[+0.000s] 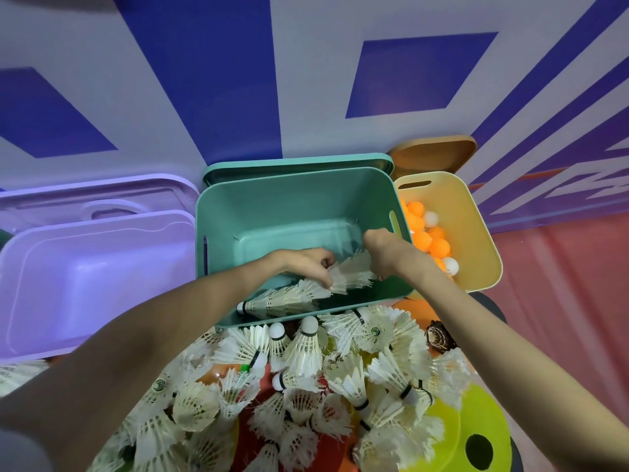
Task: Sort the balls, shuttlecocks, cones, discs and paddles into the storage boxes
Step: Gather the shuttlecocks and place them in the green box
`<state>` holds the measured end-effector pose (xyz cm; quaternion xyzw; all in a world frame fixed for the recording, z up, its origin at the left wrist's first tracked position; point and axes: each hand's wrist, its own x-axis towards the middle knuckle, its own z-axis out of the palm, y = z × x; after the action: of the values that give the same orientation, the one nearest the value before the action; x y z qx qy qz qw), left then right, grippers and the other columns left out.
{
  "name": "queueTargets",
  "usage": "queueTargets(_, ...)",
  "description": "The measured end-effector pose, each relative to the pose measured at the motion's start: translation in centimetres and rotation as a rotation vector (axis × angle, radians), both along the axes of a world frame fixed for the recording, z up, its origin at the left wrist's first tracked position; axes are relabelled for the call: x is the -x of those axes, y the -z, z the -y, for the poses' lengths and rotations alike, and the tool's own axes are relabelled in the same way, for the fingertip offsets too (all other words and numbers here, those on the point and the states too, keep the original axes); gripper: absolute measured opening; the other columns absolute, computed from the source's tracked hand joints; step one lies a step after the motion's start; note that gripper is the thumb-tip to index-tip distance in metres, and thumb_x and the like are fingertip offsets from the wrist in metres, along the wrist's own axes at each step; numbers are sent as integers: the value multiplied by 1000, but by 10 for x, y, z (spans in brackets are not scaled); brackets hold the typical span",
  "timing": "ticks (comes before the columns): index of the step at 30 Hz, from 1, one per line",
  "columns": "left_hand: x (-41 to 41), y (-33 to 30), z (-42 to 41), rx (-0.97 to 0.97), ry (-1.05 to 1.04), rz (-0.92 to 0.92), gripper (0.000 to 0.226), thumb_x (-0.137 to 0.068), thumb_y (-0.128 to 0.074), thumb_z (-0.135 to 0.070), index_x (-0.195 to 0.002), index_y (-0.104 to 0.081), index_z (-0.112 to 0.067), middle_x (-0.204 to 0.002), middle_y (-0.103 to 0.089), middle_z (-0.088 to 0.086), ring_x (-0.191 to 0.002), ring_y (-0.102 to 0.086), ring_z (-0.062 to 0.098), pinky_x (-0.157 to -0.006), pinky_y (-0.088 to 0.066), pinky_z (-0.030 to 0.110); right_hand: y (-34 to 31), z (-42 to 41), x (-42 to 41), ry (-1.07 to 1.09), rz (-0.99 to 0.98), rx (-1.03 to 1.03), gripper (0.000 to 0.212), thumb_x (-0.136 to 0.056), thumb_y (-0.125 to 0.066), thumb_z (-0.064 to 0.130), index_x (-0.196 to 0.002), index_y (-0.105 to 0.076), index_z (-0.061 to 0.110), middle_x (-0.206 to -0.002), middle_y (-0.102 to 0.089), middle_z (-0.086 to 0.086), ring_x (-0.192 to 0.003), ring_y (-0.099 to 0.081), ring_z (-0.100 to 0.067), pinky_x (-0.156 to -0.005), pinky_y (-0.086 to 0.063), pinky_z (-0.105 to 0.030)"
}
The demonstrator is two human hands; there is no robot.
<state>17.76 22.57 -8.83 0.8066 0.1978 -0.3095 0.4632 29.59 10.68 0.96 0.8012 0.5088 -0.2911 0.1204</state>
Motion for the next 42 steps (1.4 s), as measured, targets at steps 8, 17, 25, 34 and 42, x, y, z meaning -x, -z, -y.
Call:
queueTargets(8,17,-2,5,-33,111,-55,62,-91,-55,-52,-137,-46,-11,-136,-47,2,-122,-46,19,-106,-40,38,32,0,1,-106,61,106,27,-91,-46,-4,-116,-55,-2,-122,-59,-19,-114,-58,-31,-91,-48,-31)
queueTargets(17,24,-14,4,-116,-48,18,40,-101,-46,-34,-126,-57,-6,-129,-58,7,-114,-54,20,-100,-42,31,25,-6,15,-167,-1,238,33,-94,-43,-3,-126,-51,-2,-127,-58,-16,-114,-58,-28,-90,-47,-29)
queueTargets(25,50,-53,12,-233,-107,93,32,-96,-55,-32,-117,-64,-10,-119,-64,5,-105,-58,18,-95,-45,30,7,3,24,-111,57,138,25,-96,-41,4,-114,-57,-2,-120,-62,-18,-108,-61,-31,-81,-48,-31)
queueTargets(34,135,-116,73,-559,-142,762,18,-93,-57,-15,-109,-66,-15,-103,-66,-5,-93,-60,13,-83,-49,32,-28,64,68,-23,-167,-640,30,-92,-54,10,-122,-57,6,-114,-61,-12,-98,-62,-24,-85,-50,-36)
queueTargets(42,165,-97,114,-819,517,850,47,-71,-55,12,-112,-65,-8,-115,-65,5,-107,-56,24,-86,-42,35,-6,149,106,8,-214,-707,29,-88,-54,3,-115,-61,8,-110,-60,-7,-96,-60,-24,-78,-51,-37)
